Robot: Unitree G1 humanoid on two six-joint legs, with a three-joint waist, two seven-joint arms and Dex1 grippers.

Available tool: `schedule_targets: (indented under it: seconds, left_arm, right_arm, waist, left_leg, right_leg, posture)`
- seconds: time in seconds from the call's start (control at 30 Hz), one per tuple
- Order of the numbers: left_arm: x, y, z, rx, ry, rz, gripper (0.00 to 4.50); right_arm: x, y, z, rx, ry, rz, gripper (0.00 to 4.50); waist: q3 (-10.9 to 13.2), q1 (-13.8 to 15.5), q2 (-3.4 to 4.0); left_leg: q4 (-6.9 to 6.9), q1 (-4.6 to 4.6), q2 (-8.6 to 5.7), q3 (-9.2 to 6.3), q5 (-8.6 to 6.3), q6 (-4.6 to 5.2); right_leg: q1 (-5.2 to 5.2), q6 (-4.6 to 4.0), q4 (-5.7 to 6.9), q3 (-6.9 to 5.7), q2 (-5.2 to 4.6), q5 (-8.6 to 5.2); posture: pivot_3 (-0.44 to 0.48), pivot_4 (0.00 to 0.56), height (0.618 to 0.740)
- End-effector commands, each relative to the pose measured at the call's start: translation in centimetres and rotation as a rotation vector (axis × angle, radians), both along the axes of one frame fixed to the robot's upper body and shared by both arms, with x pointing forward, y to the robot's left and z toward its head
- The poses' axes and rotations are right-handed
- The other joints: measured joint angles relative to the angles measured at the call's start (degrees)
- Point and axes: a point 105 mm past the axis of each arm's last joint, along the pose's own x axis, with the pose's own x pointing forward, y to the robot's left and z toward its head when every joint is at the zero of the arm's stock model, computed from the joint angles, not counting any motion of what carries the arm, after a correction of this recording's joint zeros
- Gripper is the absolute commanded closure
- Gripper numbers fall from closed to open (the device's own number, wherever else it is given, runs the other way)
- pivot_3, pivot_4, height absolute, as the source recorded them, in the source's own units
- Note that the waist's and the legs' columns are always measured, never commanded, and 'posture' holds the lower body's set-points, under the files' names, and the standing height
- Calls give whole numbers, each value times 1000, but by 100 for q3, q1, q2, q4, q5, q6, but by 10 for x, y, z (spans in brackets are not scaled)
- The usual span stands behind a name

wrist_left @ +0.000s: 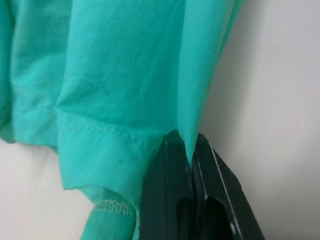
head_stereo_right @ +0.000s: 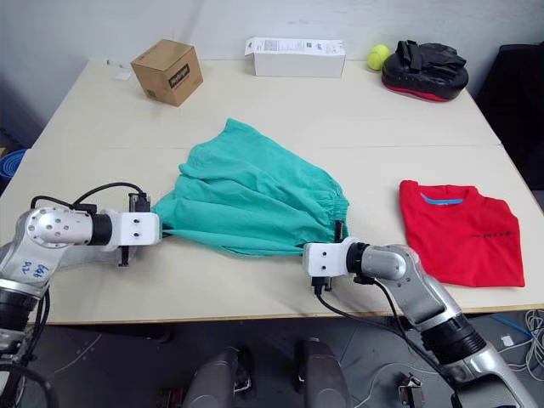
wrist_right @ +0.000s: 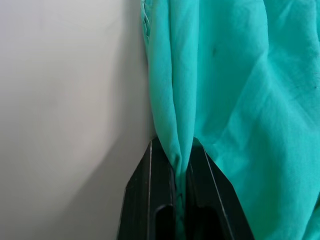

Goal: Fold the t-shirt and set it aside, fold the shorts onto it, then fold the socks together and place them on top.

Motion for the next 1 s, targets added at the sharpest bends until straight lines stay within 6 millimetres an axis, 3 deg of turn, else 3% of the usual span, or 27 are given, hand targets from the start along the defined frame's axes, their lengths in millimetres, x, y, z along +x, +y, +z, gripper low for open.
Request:
schedule_targets:
  seconds: [0.03, 0.17, 0.33, 0.43, 0.73, 1.0]
  left_arm:
    - [-8, -2, 11, -33, -25, 15, 4480]
    - [-20, -10, 13, -73, -16, 25, 4480]
    - [-37, -23, 15, -154, 21, 51, 4480]
    - [-49, -27, 9, -181, 88, 75, 4480]
    - [-111, -45, -10, -231, 365, 8, 4480]
    - [-137, -52, -13, -258, 498, -20, 4480]
  right_arm:
    - [-5, -10, 14, 28, 40, 71, 4500]
    - [-7, -14, 20, 34, 74, 134, 4500]
    - [-25, -19, 23, 35, 161, 266, 4500]
    - [-33, -21, 24, 37, 205, 310, 4500]
    - [-51, -35, 21, 11, 326, 348, 4500]
    - [-74, -50, 21, -36, 444, 389, 4500]
  waist:
    - [0, -3, 0]
    - [0, -6, 0]
    - [0, 3, 0]
    - [0, 5, 0]
    - [1, 0, 2]
    - [1, 15, 4]
  left_leg:
    - [0, 0, 0, 0, 0, 0]
    - [2, 0, -1, 1, 0, 1]
    - [-2, 3, 1, -2, 0, 0]
    - [0, 3, 0, -2, -1, 1]
    - [-3, 7, 1, -7, -2, -2]
    - [-4, 8, -1, -16, -25, 34]
  right_leg:
    - [0, 0, 0, 1, 0, 0]
    - [1, 1, 0, 3, -1, 0]
    - [2, 1, 1, 2, -1, 0]
    - [3, 1, 0, 2, -2, 0]
    - [4, -4, -2, 3, -6, -2]
    - [11, -23, -9, -3, -11, -11]
  posture:
    - [0, 150, 740]
    - [0, 150, 740]
    - [0, 150, 740]
    - [0, 150, 740]
    - [0, 150, 740]
    - [0, 150, 740]
